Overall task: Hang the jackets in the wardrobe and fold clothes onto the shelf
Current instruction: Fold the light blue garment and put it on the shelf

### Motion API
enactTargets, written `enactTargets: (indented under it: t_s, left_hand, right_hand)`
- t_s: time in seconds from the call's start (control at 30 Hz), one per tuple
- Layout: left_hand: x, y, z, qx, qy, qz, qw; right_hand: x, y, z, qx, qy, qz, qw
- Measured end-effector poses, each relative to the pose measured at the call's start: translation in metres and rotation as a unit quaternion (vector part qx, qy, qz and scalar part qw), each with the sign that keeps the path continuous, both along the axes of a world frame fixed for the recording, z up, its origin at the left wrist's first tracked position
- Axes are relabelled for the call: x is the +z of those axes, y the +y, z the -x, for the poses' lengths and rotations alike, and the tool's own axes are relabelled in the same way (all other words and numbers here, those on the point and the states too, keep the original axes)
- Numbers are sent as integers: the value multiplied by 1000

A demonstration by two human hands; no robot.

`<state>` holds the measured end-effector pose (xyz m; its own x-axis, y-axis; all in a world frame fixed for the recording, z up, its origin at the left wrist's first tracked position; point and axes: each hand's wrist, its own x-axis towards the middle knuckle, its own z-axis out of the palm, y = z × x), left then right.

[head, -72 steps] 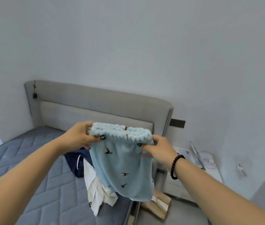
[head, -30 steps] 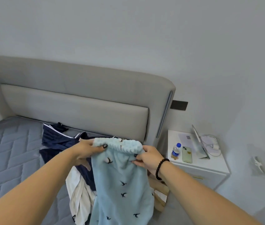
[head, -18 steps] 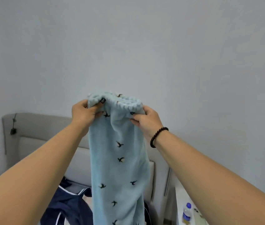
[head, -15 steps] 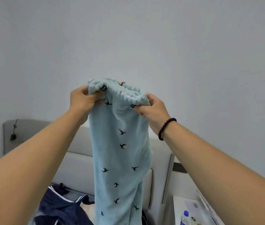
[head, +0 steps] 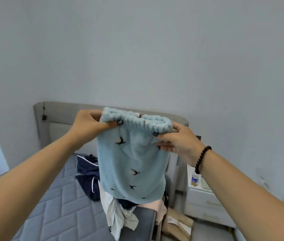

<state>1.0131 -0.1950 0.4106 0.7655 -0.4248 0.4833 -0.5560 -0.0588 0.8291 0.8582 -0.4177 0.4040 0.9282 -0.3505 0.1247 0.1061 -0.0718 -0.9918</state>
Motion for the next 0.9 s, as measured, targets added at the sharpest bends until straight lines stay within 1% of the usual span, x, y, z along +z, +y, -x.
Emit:
enactTargets:
  t_s: [0.1,0.2,0.33,0.43,0.6,0.7,0.8,0.9]
  left_hand:
    - [-58,28,34,-26,48,-83,995]
    - [-115,44,58,-54,90,-163,981]
    - [-192,61,68,-84,139,-231,959]
    - [-241,66,69,-114,210,-224,945]
    - [-295,55,40,-101,300,-199,927]
    - [-322,39,2,-86,336,-191,919]
    - [-352,23,-39,-99,351,-207,908]
    - [-379,7,-67,-104,383,-224,890]
  right_hand:
    - [-61,21,35,16,65,-29,997]
    - [-129,41,63,14,132,-65,989]
    - [-210,53,87,31,222,-122,967]
    - [-250,52,83,34,277,-132,951]
    - [-285,41,45,33,322,-128,938]
    - [-304,25,-1,38,330,-108,937]
    - [-336,7,-44,43,342,-91,934]
    - [-366,-6,-67,59,376,-89,921]
